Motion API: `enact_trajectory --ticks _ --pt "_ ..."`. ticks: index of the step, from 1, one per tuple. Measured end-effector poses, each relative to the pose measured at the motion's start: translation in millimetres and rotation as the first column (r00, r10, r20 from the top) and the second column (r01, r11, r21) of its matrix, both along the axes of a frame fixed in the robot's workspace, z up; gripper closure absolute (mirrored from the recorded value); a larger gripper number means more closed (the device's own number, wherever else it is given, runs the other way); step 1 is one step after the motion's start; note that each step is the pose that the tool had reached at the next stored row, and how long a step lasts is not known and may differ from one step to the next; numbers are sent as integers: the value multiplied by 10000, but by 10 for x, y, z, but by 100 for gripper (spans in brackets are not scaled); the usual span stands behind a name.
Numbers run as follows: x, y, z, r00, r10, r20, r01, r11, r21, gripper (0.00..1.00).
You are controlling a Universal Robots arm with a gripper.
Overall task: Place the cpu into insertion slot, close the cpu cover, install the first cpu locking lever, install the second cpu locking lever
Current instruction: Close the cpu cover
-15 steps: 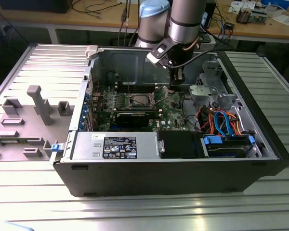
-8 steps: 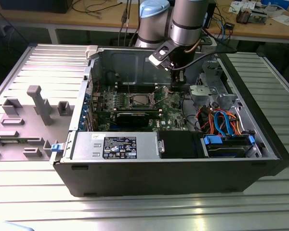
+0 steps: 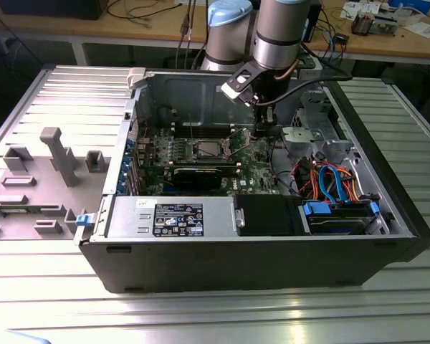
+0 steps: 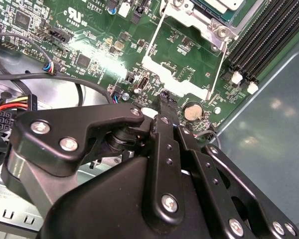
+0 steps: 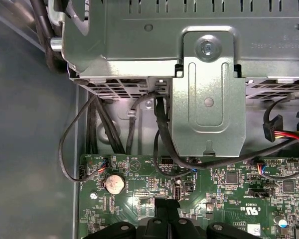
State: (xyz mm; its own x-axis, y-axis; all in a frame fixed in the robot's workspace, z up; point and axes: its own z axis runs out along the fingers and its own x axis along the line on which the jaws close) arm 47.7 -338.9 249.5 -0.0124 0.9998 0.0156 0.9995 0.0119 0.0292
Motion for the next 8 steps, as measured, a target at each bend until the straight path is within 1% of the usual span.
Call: enact_trajectory --ticks 8 --pt "-13 0 0 10000 -2 0 2 10000 0 89"
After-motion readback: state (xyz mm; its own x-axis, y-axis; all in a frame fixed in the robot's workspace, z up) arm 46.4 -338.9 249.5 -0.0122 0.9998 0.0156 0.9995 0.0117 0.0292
